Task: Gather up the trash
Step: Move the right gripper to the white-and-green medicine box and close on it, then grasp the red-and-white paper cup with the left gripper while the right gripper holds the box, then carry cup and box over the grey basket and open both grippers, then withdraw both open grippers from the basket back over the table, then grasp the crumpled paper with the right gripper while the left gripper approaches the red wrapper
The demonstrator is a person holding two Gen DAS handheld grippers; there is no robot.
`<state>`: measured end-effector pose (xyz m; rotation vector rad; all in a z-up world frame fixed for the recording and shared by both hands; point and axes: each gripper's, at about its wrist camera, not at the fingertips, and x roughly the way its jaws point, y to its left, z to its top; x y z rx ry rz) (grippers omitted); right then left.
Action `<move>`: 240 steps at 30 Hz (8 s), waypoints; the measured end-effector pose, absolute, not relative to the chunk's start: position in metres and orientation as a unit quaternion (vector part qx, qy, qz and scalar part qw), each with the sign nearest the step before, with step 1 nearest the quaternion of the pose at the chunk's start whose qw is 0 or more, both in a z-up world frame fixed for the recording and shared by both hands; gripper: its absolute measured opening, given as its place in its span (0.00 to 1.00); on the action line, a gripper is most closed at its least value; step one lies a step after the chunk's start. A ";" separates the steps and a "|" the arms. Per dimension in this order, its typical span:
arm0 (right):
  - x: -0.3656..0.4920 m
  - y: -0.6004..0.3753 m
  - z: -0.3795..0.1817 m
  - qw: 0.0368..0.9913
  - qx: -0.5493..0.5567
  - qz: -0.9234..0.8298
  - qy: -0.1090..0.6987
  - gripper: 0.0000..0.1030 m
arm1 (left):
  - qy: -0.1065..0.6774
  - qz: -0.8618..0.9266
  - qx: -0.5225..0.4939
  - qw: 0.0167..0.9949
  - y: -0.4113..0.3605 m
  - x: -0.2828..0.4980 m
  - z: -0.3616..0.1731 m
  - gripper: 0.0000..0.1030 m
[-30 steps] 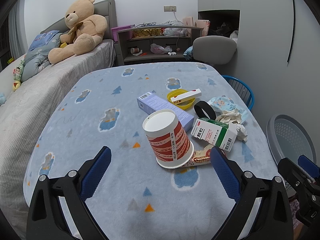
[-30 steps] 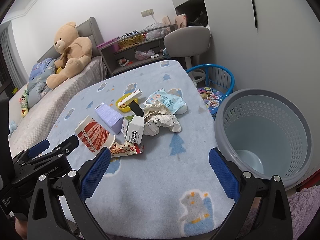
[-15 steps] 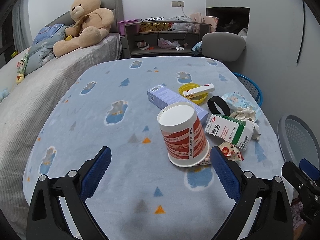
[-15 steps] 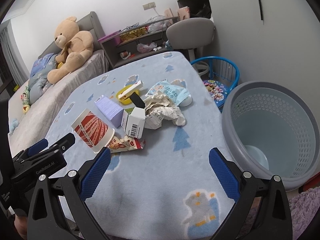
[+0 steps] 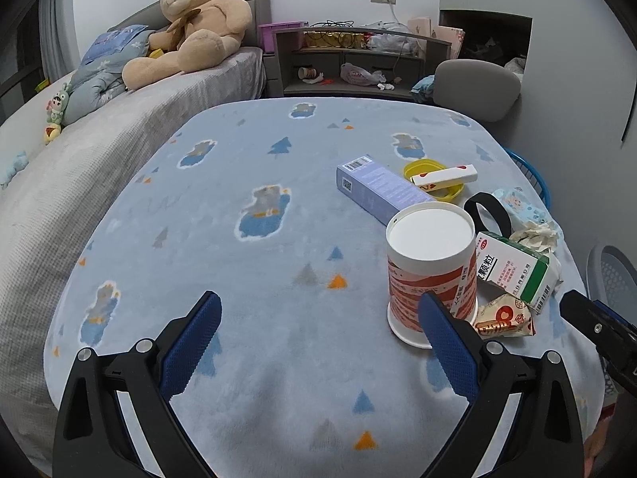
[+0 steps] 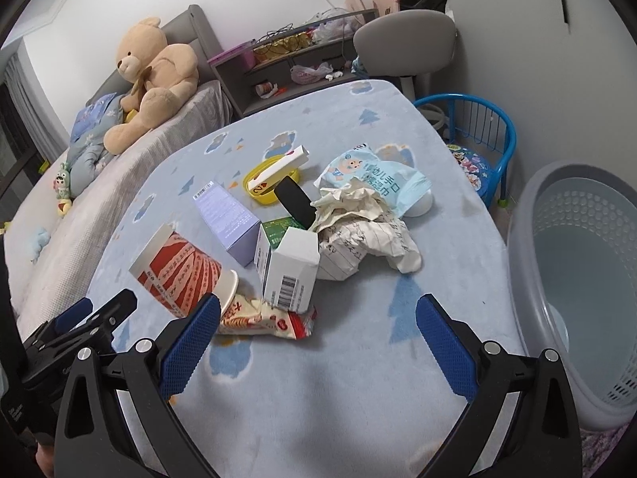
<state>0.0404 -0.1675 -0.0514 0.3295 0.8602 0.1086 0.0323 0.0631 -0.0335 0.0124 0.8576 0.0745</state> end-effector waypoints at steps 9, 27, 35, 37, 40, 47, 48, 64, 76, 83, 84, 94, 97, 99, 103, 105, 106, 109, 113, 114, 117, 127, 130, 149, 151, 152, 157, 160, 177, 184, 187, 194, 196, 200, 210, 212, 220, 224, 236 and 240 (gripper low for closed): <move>0.064 -0.155 -0.055 0.897 0.138 0.050 0.418 0.81 | 0.418 0.023 0.004 0.908 0.060 0.038 -0.037 0.92; 0.072 -0.133 -0.056 0.893 0.115 0.088 0.426 0.32 | 0.417 0.005 0.004 0.909 0.055 0.032 -0.037 0.92; 0.054 -0.141 -0.039 0.901 0.133 0.098 0.402 0.31 | 0.410 -0.006 0.001 0.912 0.050 0.028 -0.031 0.92; 0.048 -0.145 -0.035 0.903 0.136 0.097 0.395 0.31 | 0.409 -0.009 0.000 0.912 0.049 0.027 -0.031 0.92; 0.039 -0.152 -0.031 0.906 0.142 0.092 0.389 0.31 | 0.410 -0.017 -0.009 0.912 0.048 0.027 -0.031 0.92; 0.015 -0.167 -0.027 0.909 0.153 0.076 0.381 0.31 | 0.402 -0.030 -0.017 0.915 0.040 0.030 -0.033 0.92; 0.013 -0.168 -0.027 0.909 0.154 0.075 0.379 0.31 | 0.401 -0.032 -0.021 0.915 0.038 0.031 -0.034 0.92; 0.008 -0.177 -0.032 0.907 0.167 0.079 0.378 0.32 | 0.406 -0.047 -0.066 0.910 0.030 0.066 -0.048 0.92; 0.007 -0.180 -0.033 0.907 0.170 0.079 0.377 0.32 | 0.399 -0.065 -0.042 0.913 0.023 0.066 -0.045 0.58; -0.003 -0.194 -0.023 0.913 0.181 0.073 0.358 0.32 | 0.370 -0.070 -0.036 0.926 0.023 0.051 -0.014 0.58; -0.005 -0.196 -0.021 0.914 0.183 0.072 0.355 0.32 | 0.366 -0.071 -0.033 0.927 0.021 0.049 -0.009 0.58; -0.042 -0.264 -0.010 0.925 0.201 -0.002 0.322 0.32 | 0.338 -0.160 0.003 0.927 -0.055 0.023 0.025 0.58; -0.054 -0.294 -0.013 0.924 0.202 -0.039 0.322 0.32 | 0.346 -0.203 0.022 0.916 -0.097 0.017 0.020 0.58; -0.063 -0.314 -0.015 0.923 0.204 -0.061 0.322 0.32 | 0.352 -0.230 0.036 0.906 -0.125 0.015 0.015 0.58; -0.076 -0.351 -0.019 0.919 0.201 -0.099 0.323 0.32 | 0.358 -0.273 0.059 0.891 -0.175 0.013 0.007 0.58; -0.079 -0.369 -0.026 0.914 0.208 -0.114 0.329 0.32 | 0.364 -0.290 0.069 0.882 -0.197 0.014 0.001 0.58; -0.079 -0.375 -0.028 0.912 0.212 -0.119 0.331 0.32 | 0.368 -0.297 0.073 0.878 -0.207 0.016 -0.002 0.58; -0.079 -0.393 -0.039 0.905 0.226 -0.129 0.336 0.32 | 0.381 -0.311 0.087 0.866 -0.233 0.018 -0.015 0.58; -0.078 -0.407 -0.052 0.899 0.240 -0.128 0.344 0.32 | 0.391 -0.321 0.102 0.856 -0.258 0.021 -0.028 0.58; -0.077 -0.409 -0.055 0.897 0.245 -0.126 0.347 0.32 | 0.391 -0.322 0.105 0.856 -0.262 0.021 -0.030 0.58; -0.079 -0.415 -0.059 0.894 0.252 -0.123 0.350 0.33 | 0.392 -0.326 0.113 0.853 -0.272 0.018 -0.034 0.58; -0.084 -0.420 -0.057 0.897 0.256 -0.129 0.337 0.50 | 0.388 -0.323 0.114 0.856 -0.279 0.014 -0.030 0.67; -0.085 -0.422 -0.058 0.895 0.259 -0.129 0.339 0.50 | 0.390 -0.320 0.114 0.856 -0.279 0.015 -0.031 0.67; -0.086 -0.416 -0.057 0.897 0.247 -0.129 0.342 0.58 | 0.398 -0.296 0.103 0.862 -0.260 0.010 -0.030 0.68; -0.086 -0.415 -0.058 0.897 0.245 -0.129 0.344 0.59 | 0.397 -0.293 0.101 0.864 -0.256 0.009 -0.029 0.69; -0.085 -0.413 -0.058 0.897 0.244 -0.129 0.345 0.59 | 0.397 -0.291 0.099 0.865 -0.252 0.009 -0.028 0.69; -0.086 -0.405 -0.056 0.897 0.240 -0.128 0.348 0.63 | 0.397 -0.279 0.091 0.870 -0.234 0.010 -0.025 0.70; -0.086 -0.396 -0.055 0.899 0.235 -0.125 0.349 0.63 | 0.396 -0.269 0.087 0.874 -0.219 0.011 -0.024 0.70; -0.065 -0.300 -0.040 0.910 0.201 -0.031 0.361 0.66 | 0.401 -0.164 0.044 0.900 -0.081 0.019 -0.025 0.70; -0.044 -0.252 -0.039 0.909 0.178 0.026 0.376 0.66 | 0.406 -0.115 0.018 0.907 -0.023 0.020 -0.028 0.70; -0.034 -0.234 -0.038 0.909 0.165 0.046 0.379 0.66 | 0.409 -0.096 0.008 0.907 -0.001 0.022 -0.031 0.70; -0.001 -0.206 -0.040 0.907 0.143 0.069 0.389 0.66 | 0.419 -0.070 -0.015 0.905 0.033 0.027 -0.040 0.70; 0.010 -0.203 -0.041 0.906 0.143 0.068 0.393 0.66 | 0.421 -0.067 -0.019 0.905 0.037 0.029 -0.042 0.70; 0.032 -0.198 -0.042 0.904 0.135 0.063 0.400 0.66 | 0.422 -0.066 -0.026 0.904 0.042 0.033 -0.045 0.70; 0.079 -0.183 -0.057 0.895 0.114 0.045 0.430 0.76 | 0.425 -0.075 -0.022 0.902 0.045 0.040 -0.053 0.70; 0.087 -0.180 -0.061 0.891 0.107 0.040 0.439 0.76 | 0.424 -0.076 -0.020 0.902 0.046 0.041 -0.053 0.70; 0.107 -0.171 -0.077 0.880 0.087 0.017 0.466 0.79 | 0.425 -0.081 -0.018 0.902 0.052 0.044 -0.056 0.70; 0.110 -0.169 -0.082 0.880 0.079 0.013 0.469 0.77 | 0.429 -0.092 -0.013 0.899 0.051 0.046 -0.058 0.70; 0.088 -0.171 -0.068 0.885 0.098 0.031 0.454 0.62 | 0.424 -0.145 0.014 0.894 0.040 0.045 -0.058 0.70; 0.068 -0.179 -0.060 0.884 0.119 0.033 0.451 0.62 | 0.416 -0.167 0.038 0.893 0.037 0.045 -0.057 0.70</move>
